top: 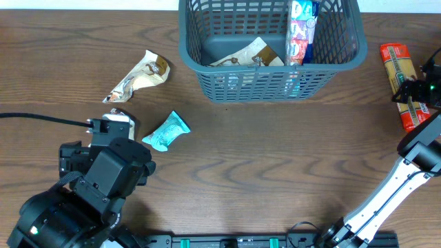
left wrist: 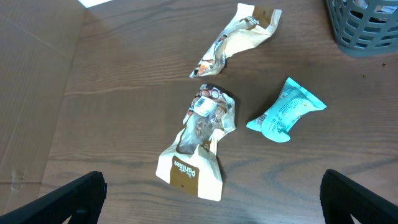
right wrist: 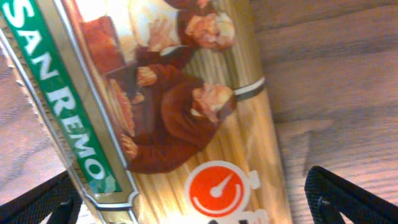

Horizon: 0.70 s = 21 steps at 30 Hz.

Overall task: Pack container
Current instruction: 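Lift the spaghetti pack with right gripper over the basket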

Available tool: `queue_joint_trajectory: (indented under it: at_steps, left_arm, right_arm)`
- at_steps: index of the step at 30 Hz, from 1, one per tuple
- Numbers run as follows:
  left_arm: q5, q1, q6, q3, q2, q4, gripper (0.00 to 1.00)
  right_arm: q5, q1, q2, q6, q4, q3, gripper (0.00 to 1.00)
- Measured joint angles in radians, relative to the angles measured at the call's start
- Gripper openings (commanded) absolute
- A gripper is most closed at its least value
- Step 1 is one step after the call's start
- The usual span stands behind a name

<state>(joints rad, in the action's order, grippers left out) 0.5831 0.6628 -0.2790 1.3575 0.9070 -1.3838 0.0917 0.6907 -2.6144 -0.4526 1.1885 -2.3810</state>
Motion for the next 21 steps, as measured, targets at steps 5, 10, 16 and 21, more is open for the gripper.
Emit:
queue_joint_trajectory:
  at_steps: [5,10,16,21]
  left_arm:
    - [0.000,0.000,0.000,0.000,0.000,0.000,0.99]
    - [0.000,0.000,0.000,0.000,0.000,0.000,0.98]
    - [0.000,0.000,0.000,0.000,0.000,0.000,0.99]
    - [0.000,0.000,0.000,0.000,0.000,0.000,0.99]
  right_arm:
    - [0.006,0.000,-0.007,0.000,-0.002,0.000,0.99]
    - [0.009,0.000,-0.008,0.000,-0.026,0.000,0.99]
    - [0.020,-0.009,-0.010,0.002,-0.055,0.000,0.90]
    - [0.022,-0.033,-0.011,0.010,-0.061,0.000,0.31]
